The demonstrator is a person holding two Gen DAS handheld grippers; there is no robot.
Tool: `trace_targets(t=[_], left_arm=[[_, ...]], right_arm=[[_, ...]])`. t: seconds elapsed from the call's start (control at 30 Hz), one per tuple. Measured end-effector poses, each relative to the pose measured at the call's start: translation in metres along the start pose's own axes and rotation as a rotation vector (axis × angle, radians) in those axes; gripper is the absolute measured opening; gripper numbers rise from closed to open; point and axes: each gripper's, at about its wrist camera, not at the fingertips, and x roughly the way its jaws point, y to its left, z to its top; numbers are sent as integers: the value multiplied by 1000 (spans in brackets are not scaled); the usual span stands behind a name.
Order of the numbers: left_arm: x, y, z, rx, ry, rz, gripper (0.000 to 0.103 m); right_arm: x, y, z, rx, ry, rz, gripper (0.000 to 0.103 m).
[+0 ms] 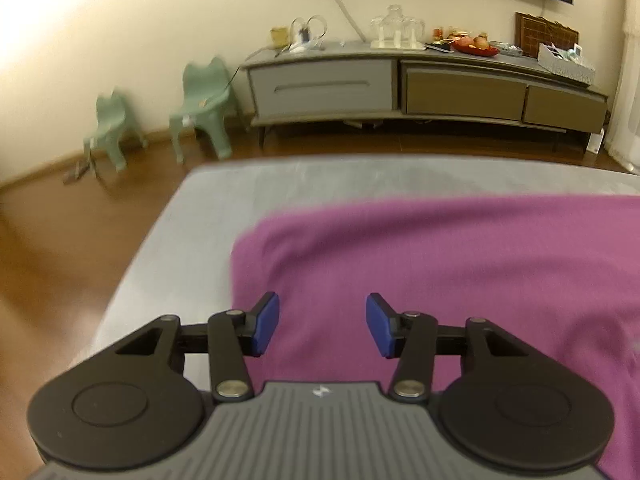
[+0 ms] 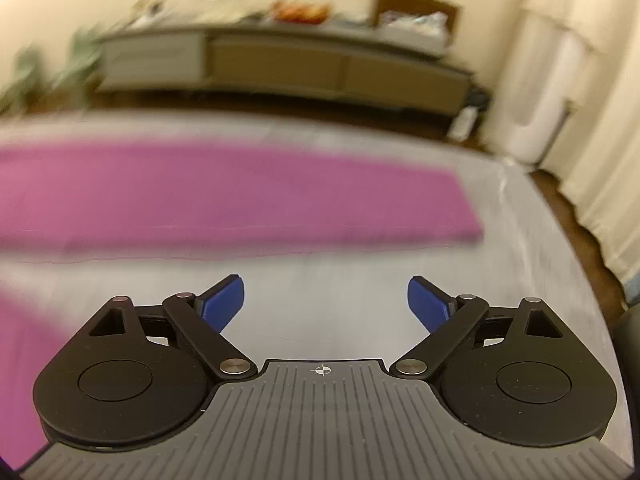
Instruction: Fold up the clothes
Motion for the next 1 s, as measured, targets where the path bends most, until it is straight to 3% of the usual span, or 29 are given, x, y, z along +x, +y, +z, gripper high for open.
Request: trace_targets(t=[0.1,0.23,0.27,0.33,0.37,0.4,0.43,0.5,0.57,0.63,0.7,0.77,0.87,0.93,1.0], left_arm=[[-13,12,-38,-30,51,11,48],[-26,23,-79,-53,104,86,51],[-33,27,-82,-86,109,112,51],[-52,36,-89,-173,99,136,49],[-65,36,-93,-201,77,136,48],[-75,32,-96,-200,57,121,48],[-82,27,-97,-188,42,101,48],[-90,16,-102,-149,39,75,50],[-83,7,-108,-78,87,77,50],[-77,2,-118,-18,119,110,55],[-80,5,-124,-10,108,114,55],[-82,8,-129,-39,118,103,55],[-87,-1,-135,-6,114,103,52],[-88,-5,-136,-2,114,70,43],[-88,-10,-137,15,105,50,44]], right_arm=[[-27,-1,-55,-82,33,-8,94],[-22,-35,-98,67,79,-13,97],[-18,-44,-95,105,107,-6,95],[-13,-56,-88,110,103,-85,93],[-10,-60,-87,102,95,-130,93],[-13,-62,-87,115,93,-122,91],[-17,-63,-86,146,86,-92,85],[-28,-56,-87,172,33,0,86],[-37,-42,-89,112,-2,101,88],[-26,-29,-94,25,49,97,88],[-19,-32,-99,42,71,63,97],[-16,-46,-99,98,94,67,97],[-17,-59,-102,125,98,45,97],[-20,-66,-104,140,101,31,97],[-20,-75,-107,168,103,3,97]])
